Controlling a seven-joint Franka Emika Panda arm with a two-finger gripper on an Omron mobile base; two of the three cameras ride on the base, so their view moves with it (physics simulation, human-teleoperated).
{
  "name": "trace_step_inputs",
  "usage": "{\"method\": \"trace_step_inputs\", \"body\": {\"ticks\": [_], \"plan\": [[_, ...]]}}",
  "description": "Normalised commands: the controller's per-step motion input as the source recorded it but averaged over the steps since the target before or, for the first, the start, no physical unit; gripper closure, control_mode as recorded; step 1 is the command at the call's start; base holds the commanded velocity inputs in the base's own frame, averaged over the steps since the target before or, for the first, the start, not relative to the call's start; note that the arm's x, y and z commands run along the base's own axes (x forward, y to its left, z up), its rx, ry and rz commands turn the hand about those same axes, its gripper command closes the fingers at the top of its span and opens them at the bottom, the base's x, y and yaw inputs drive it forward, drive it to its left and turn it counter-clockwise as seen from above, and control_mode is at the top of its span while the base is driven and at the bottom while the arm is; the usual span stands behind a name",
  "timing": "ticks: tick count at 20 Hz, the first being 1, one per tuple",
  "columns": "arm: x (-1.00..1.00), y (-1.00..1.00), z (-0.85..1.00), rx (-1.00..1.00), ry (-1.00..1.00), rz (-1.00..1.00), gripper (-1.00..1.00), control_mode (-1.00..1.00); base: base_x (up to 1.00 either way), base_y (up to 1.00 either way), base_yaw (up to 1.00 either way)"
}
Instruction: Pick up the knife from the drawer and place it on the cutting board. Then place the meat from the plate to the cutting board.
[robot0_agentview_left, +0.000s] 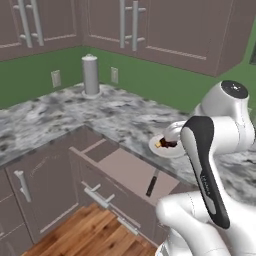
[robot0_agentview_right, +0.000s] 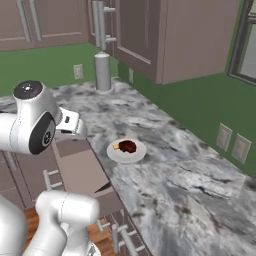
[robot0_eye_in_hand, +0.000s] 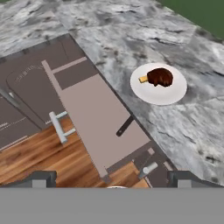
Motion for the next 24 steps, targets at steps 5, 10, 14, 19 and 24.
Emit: {"method": "trace_step_inputs", "body": {"ticks": [5,10,14,19,24], "plan": [[0.00,0.00,0.00,0.00,0.00,0.00,-1.00,1.00,-0.02,-0.16,0.29],[0.00,0.00,0.00,0.00,0.00,0.00,-1.00,1.00,0.10,0.07,0.09],[0.01,0.31,-0.57,0.00,0.04,0.02,-1.00,-1.00,0.00,0.00,0.00],[0.10,0.53,-0.59,-0.03,0.11,0.00,-1.00,-1.00,0.00,0.00,0.00],[0.23,0.27,-0.58,0.00,0.11,0.08,-1.00,-1.00,0.00,0.00,0.00]]}}
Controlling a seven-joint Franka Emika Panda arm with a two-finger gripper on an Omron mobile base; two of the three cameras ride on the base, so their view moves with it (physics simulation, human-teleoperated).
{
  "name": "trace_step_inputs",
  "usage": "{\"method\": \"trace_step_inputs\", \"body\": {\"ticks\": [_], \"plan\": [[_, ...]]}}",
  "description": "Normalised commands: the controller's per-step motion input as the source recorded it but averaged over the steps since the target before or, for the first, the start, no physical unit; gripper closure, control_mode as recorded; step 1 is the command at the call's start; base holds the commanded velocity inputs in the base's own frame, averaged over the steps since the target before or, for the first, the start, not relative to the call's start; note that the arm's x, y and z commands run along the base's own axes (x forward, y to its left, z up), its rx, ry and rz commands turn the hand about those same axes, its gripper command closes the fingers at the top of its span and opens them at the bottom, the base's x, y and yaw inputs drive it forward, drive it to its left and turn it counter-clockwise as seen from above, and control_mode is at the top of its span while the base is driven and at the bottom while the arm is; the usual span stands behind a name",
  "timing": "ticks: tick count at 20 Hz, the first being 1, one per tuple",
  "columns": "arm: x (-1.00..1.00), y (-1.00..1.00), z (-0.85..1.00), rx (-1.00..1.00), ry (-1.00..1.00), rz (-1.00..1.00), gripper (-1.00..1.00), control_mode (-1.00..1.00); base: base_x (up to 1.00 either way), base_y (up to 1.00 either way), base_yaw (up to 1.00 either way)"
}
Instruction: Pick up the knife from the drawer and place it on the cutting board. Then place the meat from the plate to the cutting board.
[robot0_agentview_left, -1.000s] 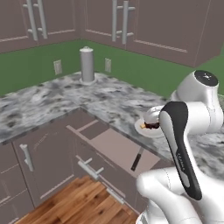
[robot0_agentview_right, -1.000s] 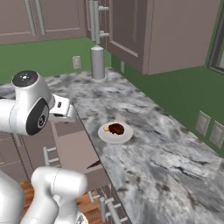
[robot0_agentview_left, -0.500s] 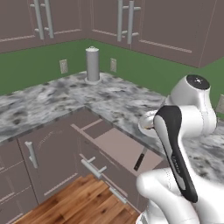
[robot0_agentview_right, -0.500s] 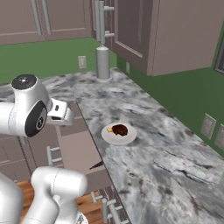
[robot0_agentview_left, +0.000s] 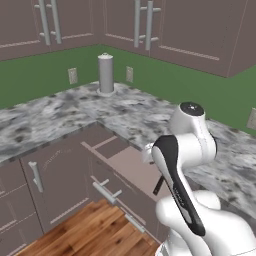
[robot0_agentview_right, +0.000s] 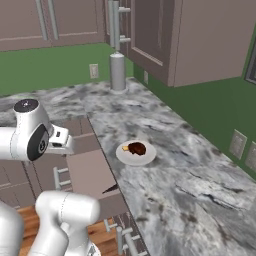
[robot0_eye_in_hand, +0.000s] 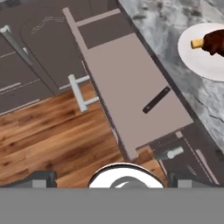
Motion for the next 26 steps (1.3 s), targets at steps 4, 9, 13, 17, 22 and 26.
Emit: {"method": "trace_step_inputs", "body": {"ticks": [4,9,13,17,22,26], "plan": [[0.36,0.24,-0.60,0.00,0.11,0.13,-1.00,-1.00,0.00,0.00,0.00],[0.39,0.34,-0.35,0.00,0.11,0.10,-1.00,-1.00,0.00,0.00,0.00],[0.48,0.31,-0.44,0.00,0.12,0.08,-1.00,-1.00,0.00,0.00,0.00],[0.42,0.24,-0.41,0.00,0.10,0.06,-1.00,-1.00,0.00,0.00,0.00],[0.44,0.17,-0.39,-0.01,0.07,0.04,-1.00,-1.00,0.00,0.00,0.00],[0.33,0.06,-0.26,-0.01,0.03,0.02,-1.00,-1.00,0.00,0.00,0.00]]}}
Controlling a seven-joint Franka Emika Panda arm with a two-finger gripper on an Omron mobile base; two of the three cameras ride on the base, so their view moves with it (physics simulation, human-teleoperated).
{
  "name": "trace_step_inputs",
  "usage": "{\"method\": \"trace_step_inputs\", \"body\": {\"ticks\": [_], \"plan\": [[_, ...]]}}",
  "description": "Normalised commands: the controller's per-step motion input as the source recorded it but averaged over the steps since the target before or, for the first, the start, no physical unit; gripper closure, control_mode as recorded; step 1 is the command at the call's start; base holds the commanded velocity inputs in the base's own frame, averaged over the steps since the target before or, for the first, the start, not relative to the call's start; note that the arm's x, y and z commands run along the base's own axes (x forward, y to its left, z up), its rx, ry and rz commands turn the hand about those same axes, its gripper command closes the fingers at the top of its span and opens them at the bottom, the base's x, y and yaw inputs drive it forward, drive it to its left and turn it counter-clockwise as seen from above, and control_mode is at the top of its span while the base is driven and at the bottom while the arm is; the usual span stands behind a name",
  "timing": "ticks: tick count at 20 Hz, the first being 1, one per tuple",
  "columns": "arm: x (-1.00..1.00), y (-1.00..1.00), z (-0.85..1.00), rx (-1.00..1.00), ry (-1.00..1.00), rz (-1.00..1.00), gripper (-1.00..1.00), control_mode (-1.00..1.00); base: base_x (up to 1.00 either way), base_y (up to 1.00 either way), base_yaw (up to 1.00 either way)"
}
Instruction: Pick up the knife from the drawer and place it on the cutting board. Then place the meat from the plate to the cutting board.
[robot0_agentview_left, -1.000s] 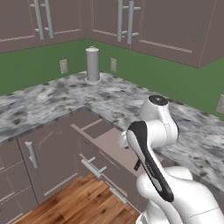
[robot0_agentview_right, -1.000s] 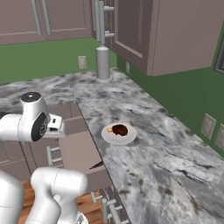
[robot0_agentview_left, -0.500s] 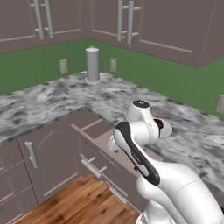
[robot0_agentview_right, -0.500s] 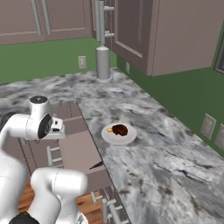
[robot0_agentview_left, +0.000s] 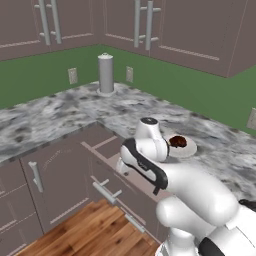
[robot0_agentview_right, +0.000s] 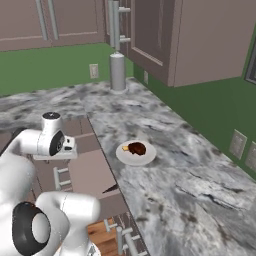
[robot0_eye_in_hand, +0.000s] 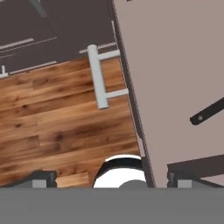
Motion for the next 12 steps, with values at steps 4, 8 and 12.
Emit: {"method": "trace_step_inputs", "body": {"ticks": [4,8,12], "plan": [[0.25,0.00,-0.15,0.00,0.00,0.00,-1.00,-1.00,0.00,0.00,0.00],[0.18,0.00,-0.18,0.00,0.00,0.00,-1.00,-1.00,0.00,0.00,0.00],[0.17,0.01,-0.26,0.00,0.00,0.00,-1.00,-1.00,0.00,0.00,0.00]]}}
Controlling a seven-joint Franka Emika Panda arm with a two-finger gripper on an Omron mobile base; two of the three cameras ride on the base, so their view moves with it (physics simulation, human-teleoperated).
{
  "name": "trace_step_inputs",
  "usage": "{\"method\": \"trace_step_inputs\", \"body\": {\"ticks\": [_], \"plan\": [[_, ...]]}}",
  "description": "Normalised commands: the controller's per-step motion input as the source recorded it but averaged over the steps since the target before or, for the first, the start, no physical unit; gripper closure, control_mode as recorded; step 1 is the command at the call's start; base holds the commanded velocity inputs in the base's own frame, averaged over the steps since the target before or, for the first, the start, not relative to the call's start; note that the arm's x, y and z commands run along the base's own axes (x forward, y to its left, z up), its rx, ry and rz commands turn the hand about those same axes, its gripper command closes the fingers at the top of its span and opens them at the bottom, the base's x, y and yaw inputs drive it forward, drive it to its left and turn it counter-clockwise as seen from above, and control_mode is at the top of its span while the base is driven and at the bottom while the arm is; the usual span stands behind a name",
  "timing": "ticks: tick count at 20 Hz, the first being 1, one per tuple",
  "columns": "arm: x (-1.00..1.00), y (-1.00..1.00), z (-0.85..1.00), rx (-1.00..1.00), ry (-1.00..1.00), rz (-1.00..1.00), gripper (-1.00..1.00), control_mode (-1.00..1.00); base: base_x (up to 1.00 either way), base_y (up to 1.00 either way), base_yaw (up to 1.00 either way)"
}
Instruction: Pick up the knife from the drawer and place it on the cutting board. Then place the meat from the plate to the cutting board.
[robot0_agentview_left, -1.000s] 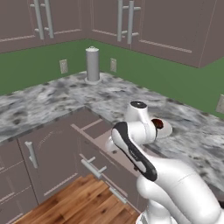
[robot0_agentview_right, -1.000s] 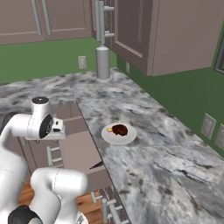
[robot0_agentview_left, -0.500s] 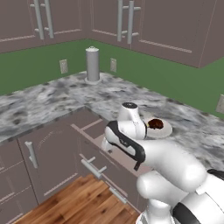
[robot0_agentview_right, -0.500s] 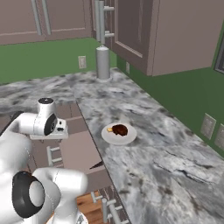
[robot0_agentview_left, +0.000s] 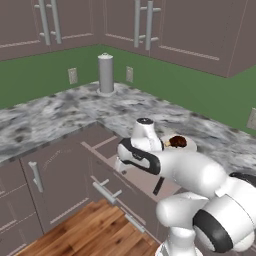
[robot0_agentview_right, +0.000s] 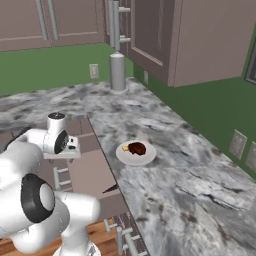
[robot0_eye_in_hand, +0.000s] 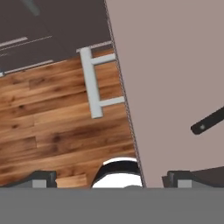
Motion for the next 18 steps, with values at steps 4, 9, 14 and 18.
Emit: {"method": "trace_step_inputs", "body": {"ticks": [4,9,14,18], "plan": [[0.17,0.00,-0.35,0.00,0.00,0.00,-1.00,-1.00,0.00,0.00,0.00],[0.15,0.09,-0.35,0.00,0.00,0.00,-1.00,-1.00,0.00,0.00,0.00],[0.10,0.17,-0.28,0.00,0.00,0.00,-1.00,-1.00,0.00,0.00,0.00],[0.19,0.12,-0.28,0.00,0.00,0.00,-1.00,-1.00,0.00,0.00,0.00]]}}
